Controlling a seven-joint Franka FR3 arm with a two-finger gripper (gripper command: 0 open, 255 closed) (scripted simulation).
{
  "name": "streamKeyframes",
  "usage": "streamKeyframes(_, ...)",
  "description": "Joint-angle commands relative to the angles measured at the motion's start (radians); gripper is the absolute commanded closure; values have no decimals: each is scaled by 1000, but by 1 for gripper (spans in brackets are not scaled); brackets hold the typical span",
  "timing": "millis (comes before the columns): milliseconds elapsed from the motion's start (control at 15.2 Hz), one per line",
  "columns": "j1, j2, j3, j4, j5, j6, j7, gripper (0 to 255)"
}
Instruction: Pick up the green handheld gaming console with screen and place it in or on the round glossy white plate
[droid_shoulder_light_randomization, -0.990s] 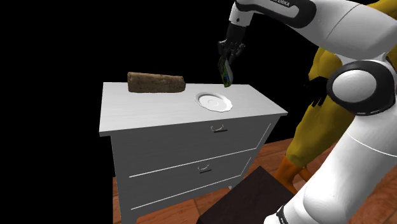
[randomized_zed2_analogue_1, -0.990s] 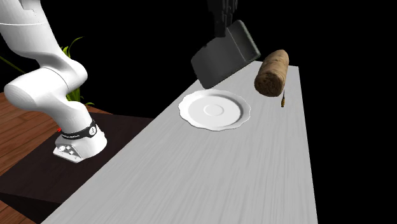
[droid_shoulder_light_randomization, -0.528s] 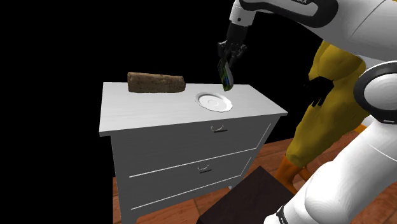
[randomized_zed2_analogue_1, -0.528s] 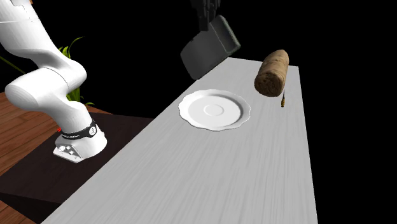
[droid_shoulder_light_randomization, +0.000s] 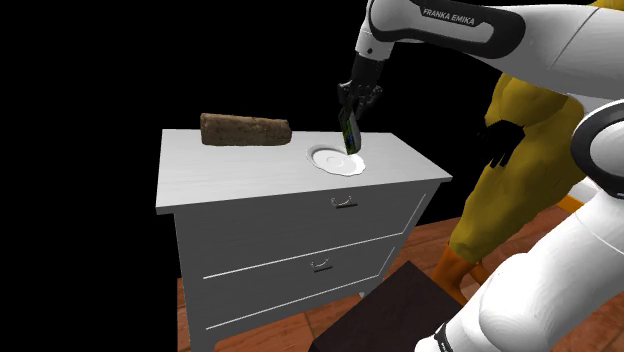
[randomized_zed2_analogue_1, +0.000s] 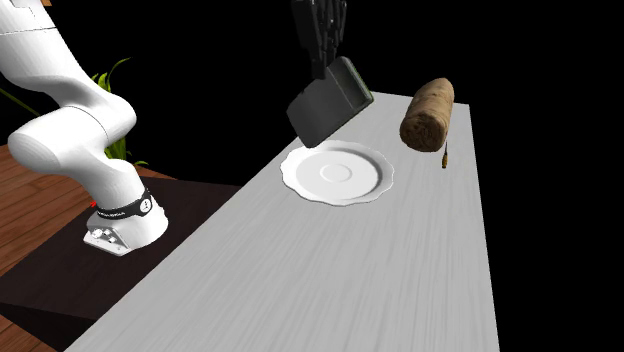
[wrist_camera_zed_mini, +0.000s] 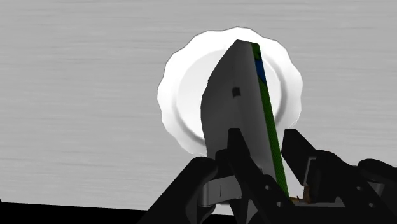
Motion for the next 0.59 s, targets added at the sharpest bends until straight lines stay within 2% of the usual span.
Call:
streamKeyframes(0, 0, -6, 0, -33, 0, 28, 2, 255)
streamKeyframes(528, 0, -27, -1, -166, -2, 140, 10, 255)
